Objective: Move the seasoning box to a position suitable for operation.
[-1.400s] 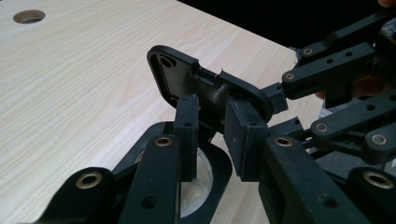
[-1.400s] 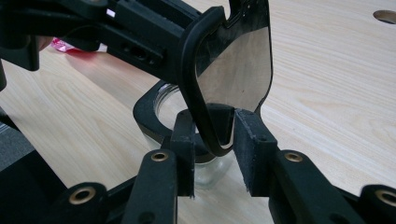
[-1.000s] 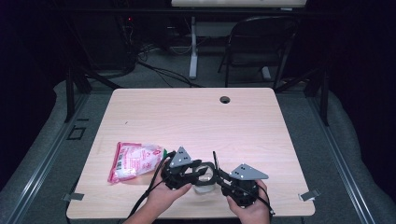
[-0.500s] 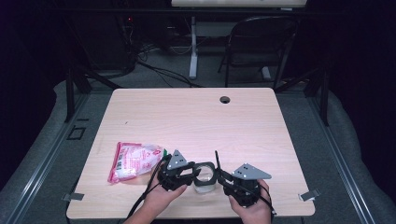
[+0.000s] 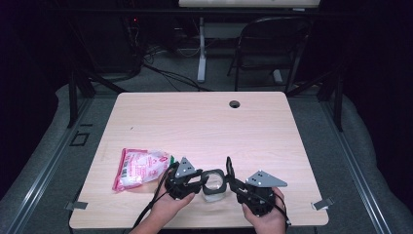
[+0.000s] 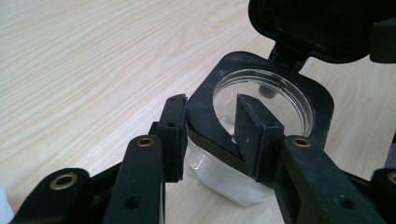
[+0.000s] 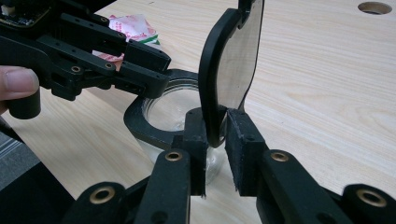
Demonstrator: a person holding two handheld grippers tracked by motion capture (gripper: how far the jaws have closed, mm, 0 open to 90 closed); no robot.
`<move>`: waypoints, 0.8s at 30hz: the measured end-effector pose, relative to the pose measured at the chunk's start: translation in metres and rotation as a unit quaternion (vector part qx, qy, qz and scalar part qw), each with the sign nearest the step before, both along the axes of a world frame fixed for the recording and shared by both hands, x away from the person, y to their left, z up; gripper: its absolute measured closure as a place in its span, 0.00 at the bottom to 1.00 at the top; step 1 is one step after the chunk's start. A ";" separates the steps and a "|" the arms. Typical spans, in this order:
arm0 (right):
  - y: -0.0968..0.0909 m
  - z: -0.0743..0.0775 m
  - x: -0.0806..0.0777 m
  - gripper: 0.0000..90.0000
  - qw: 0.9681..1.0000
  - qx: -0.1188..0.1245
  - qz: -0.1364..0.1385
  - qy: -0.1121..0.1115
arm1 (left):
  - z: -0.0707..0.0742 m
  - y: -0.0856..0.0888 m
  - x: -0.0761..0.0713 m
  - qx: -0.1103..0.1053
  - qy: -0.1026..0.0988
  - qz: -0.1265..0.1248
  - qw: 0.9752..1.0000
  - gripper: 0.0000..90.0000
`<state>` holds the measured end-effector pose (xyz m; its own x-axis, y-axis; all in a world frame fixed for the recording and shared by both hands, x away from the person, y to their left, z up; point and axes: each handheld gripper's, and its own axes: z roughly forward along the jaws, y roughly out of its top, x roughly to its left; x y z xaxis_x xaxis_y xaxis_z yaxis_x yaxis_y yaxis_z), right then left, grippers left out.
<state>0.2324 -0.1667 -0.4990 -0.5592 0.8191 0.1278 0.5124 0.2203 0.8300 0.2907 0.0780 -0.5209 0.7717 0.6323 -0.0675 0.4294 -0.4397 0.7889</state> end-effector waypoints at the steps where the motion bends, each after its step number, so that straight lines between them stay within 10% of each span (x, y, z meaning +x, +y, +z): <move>1: -0.001 0.000 0.000 0.88 1.000 0.000 -0.001 0.000 | 0.000 0.000 0.000 0.000 0.000 0.000 1.000 0.72; 24: -0.008 0.001 0.006 0.91 1.000 0.005 -0.005 0.016 | -0.001 0.002 0.002 -0.013 0.010 0.003 1.000 0.73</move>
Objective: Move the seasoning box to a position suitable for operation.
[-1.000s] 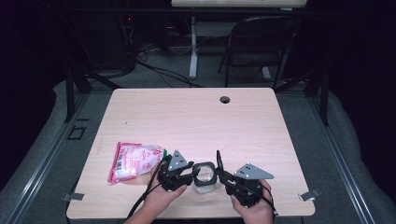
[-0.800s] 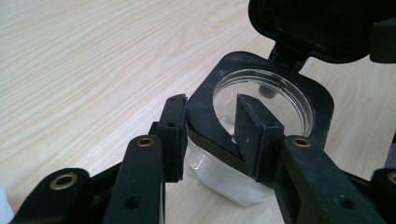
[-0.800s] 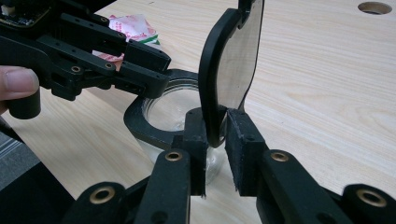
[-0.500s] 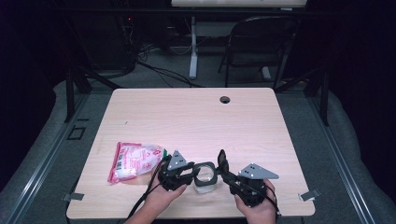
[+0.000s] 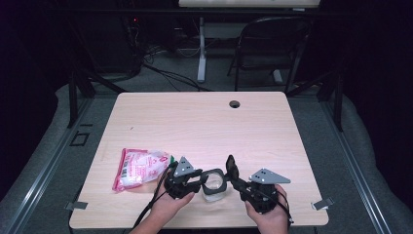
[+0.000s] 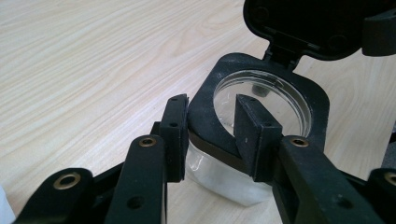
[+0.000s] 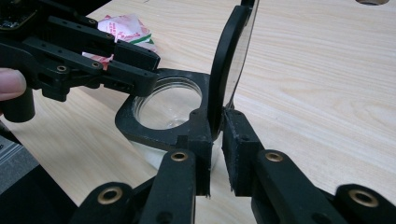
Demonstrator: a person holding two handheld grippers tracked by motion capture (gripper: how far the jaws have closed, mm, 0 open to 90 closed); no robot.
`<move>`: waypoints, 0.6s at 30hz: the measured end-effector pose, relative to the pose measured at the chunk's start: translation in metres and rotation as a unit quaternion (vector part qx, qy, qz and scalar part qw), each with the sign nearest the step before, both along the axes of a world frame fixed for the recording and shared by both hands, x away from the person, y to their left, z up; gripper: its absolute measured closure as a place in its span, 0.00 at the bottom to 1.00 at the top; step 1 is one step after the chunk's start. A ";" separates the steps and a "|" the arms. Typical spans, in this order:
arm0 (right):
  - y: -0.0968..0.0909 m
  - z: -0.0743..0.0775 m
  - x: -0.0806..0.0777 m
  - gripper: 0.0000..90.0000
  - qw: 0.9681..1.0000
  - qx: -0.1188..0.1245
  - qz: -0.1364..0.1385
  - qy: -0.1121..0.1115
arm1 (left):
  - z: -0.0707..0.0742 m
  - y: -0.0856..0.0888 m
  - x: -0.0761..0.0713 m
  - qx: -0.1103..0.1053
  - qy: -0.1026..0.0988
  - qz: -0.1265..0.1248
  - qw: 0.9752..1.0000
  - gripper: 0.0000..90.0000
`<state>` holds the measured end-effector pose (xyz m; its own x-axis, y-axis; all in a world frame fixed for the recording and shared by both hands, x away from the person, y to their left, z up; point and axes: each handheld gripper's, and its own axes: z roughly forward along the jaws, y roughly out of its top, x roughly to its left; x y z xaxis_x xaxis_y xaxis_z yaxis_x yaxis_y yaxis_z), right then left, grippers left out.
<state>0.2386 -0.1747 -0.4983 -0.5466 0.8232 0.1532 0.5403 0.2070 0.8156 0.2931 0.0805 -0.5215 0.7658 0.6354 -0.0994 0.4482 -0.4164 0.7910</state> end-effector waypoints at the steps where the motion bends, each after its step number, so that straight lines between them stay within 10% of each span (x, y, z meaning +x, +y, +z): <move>1: 0.000 0.000 0.002 0.91 1.000 0.001 0.003 0.001 | 0.000 0.000 0.001 0.000 0.002 0.001 1.000 0.73; 18: 0.003 0.004 0.055 0.95 1.000 0.001 0.001 0.015 | 0.002 0.005 0.005 -0.012 0.008 0.009 1.000 0.67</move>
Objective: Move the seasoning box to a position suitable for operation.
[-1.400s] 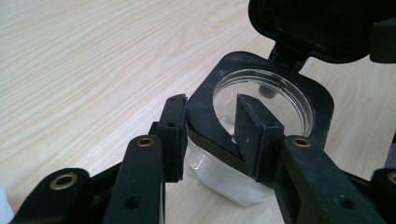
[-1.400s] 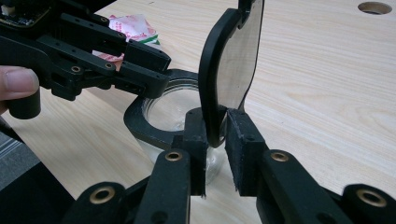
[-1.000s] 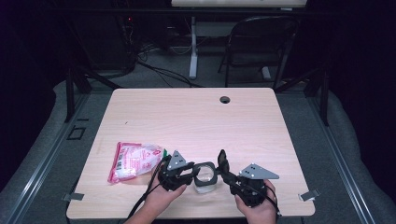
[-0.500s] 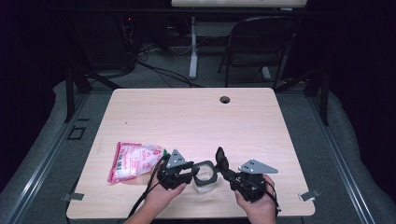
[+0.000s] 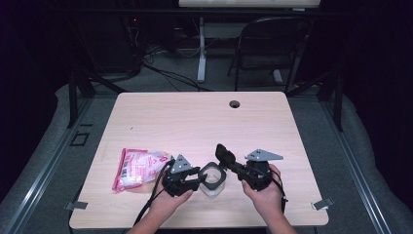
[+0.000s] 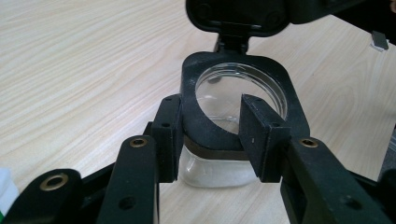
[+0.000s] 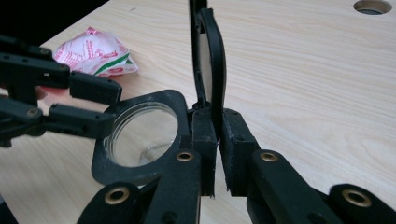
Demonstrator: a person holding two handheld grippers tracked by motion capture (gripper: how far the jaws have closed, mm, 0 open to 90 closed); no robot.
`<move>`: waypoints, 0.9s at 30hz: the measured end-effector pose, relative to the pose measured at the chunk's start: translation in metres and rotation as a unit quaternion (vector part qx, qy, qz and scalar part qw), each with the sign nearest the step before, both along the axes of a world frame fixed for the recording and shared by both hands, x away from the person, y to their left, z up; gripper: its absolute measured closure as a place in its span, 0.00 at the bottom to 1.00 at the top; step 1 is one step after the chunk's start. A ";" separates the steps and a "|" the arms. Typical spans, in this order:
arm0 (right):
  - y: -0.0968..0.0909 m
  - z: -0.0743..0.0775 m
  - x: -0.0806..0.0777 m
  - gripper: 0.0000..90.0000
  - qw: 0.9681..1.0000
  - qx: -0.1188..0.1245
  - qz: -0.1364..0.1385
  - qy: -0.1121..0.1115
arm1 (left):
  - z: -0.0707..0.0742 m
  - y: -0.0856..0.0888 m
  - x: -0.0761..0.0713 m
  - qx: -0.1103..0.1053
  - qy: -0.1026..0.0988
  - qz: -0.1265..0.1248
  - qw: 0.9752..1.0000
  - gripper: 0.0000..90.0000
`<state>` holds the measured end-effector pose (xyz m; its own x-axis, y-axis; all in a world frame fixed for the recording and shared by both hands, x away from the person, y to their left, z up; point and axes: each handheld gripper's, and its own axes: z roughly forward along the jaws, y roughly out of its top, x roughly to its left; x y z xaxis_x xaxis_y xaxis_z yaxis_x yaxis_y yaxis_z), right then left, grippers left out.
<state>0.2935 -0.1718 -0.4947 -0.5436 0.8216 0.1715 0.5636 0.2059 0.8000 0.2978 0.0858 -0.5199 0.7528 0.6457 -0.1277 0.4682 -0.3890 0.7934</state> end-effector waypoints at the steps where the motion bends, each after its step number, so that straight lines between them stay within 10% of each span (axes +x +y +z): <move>1: 0.000 0.000 0.003 0.95 1.000 0.005 -0.001 0.001 | 0.000 -0.001 0.000 -0.003 0.000 0.003 1.000 0.67; 27: 0.005 -0.001 0.022 0.94 1.000 0.015 -0.002 0.005 | 0.001 -0.001 0.000 0.001 -0.005 0.001 1.000 0.64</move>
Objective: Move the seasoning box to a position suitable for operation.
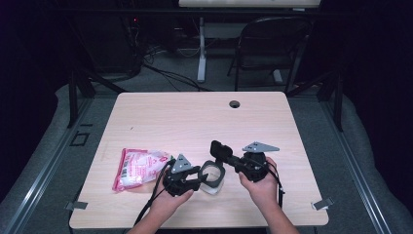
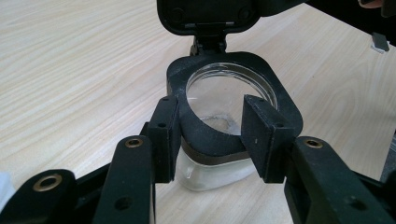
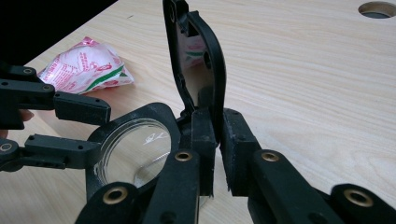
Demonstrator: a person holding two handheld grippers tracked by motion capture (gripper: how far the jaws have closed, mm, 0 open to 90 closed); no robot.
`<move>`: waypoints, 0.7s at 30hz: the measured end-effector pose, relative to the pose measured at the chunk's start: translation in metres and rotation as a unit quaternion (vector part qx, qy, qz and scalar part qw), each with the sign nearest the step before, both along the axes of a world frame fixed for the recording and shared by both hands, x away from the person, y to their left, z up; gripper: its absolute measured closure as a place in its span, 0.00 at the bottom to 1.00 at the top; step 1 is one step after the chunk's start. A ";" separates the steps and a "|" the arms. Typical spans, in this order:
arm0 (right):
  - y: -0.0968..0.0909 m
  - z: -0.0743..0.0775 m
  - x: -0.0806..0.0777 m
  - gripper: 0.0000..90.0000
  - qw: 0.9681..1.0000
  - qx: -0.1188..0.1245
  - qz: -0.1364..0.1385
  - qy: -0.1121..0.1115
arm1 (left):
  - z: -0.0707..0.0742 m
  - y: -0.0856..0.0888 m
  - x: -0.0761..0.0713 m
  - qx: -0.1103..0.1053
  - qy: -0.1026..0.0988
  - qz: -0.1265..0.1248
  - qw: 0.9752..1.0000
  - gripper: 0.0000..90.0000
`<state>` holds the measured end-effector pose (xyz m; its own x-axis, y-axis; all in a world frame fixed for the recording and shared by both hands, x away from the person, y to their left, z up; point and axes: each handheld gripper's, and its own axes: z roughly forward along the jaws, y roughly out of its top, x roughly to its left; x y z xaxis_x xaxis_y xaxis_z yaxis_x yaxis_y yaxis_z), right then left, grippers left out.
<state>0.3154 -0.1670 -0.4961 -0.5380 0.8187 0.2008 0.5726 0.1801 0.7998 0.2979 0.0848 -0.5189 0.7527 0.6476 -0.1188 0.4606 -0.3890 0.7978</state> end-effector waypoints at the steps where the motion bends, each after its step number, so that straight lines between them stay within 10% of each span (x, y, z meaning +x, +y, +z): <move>1: 0.000 0.000 -0.001 0.93 1.000 0.000 0.002 0.000 | 0.001 0.001 0.000 0.003 -0.004 0.003 1.000 0.68; 14: -0.007 0.004 -0.023 0.87 1.000 -0.014 0.008 -0.006 | 0.020 0.038 0.000 -0.026 -0.024 0.033 0.999 0.70; 21: -0.008 0.008 -0.035 0.87 1.000 -0.017 0.013 -0.016 | 0.022 0.072 -0.001 0.006 -0.040 0.057 0.998 0.66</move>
<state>0.2800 -0.1750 -0.4885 -0.5645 0.8109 0.1545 0.5416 0.2225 0.8107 0.2968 0.1568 -0.4971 0.6809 0.7306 -0.0519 0.4367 -0.3481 0.8295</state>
